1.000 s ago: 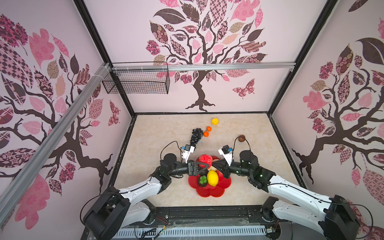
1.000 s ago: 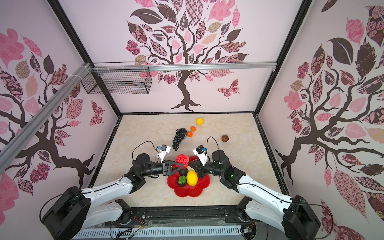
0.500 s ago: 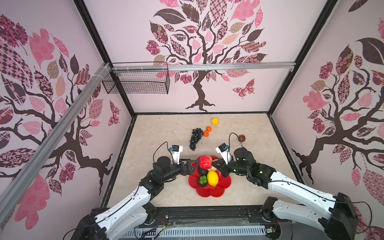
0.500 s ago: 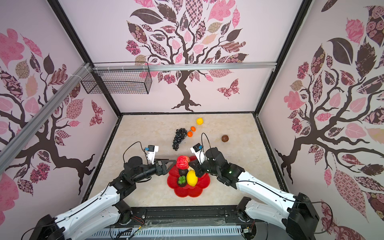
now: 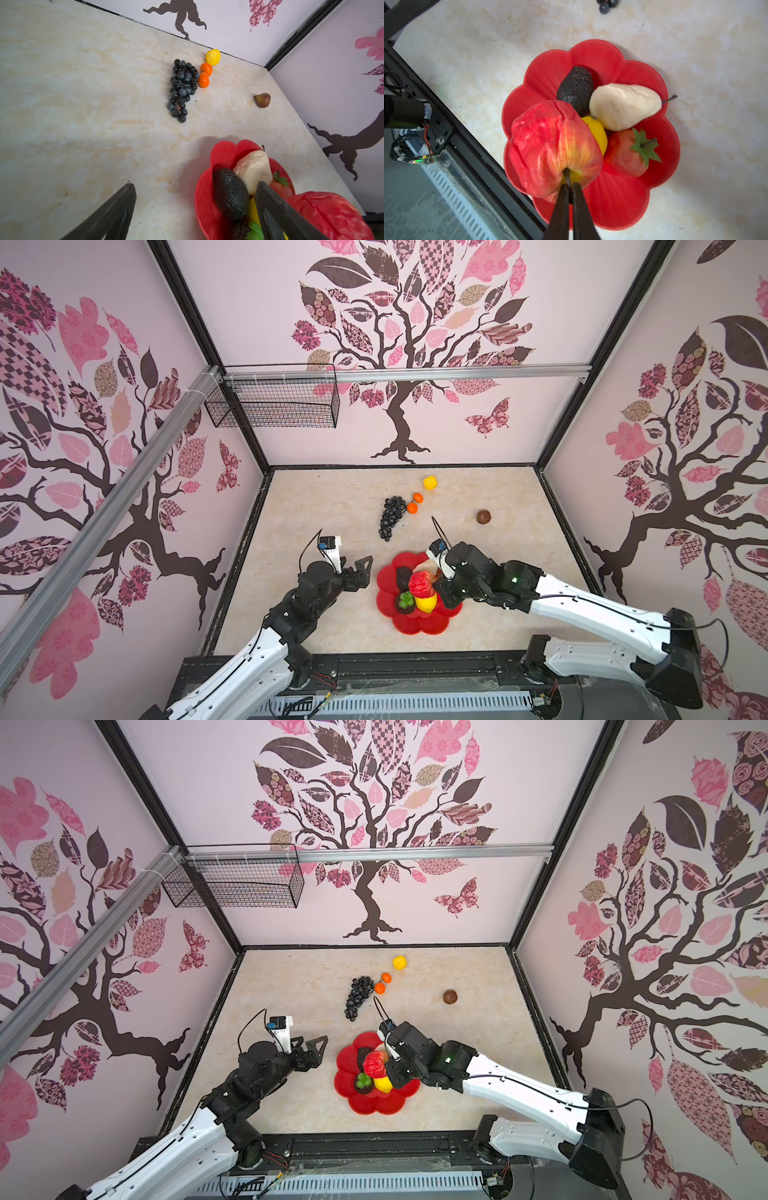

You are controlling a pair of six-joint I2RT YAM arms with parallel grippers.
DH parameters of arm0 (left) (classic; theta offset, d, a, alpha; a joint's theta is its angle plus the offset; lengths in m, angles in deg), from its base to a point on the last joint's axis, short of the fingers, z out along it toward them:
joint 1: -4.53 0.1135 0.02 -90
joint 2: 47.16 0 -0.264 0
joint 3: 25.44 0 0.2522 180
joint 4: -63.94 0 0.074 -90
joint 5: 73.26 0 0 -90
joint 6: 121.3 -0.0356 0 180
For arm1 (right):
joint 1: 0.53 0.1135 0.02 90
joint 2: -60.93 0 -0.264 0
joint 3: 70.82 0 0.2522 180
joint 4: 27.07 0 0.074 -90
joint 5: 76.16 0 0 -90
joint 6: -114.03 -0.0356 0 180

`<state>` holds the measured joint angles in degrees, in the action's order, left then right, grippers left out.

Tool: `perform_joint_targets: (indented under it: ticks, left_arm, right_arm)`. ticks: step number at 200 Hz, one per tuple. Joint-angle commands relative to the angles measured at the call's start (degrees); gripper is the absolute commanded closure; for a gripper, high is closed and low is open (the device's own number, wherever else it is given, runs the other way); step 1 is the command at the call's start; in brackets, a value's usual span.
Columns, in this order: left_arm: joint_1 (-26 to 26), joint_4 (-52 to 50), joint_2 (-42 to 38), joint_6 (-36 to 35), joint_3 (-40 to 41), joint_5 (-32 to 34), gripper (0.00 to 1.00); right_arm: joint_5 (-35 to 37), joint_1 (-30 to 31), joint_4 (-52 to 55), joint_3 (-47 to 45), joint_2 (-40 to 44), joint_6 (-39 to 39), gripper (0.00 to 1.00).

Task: Arrange fruit in a fruit bowl
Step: Place the fruit in the fruit bowl.

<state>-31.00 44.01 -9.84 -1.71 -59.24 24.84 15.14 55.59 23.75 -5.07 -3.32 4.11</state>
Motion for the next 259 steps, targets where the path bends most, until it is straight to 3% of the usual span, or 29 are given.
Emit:
perform_joint_targets:
  ticks: [1, 117, 259]
  left_arm:
    - [0.2, -0.4, -1.2, -2.6, 2.9, 4.6, 0.07]
    - [1.1, 0.6, -2.4, -3.5, 4.4, 5.8, 0.06]
    - [1.0, 0.7, -2.3, -3.5, 4.5, 6.1, 0.06]
  right_arm:
    - [1.7, 0.9, 9.7, 2.6, -0.7, -3.6, 1.00]
    - [0.6, 5.8, 16.1, 1.7, -7.2, -8.4, 1.00]
    - [1.7, 7.0, 17.5, 3.9, -10.6, -6.8, 1.00]
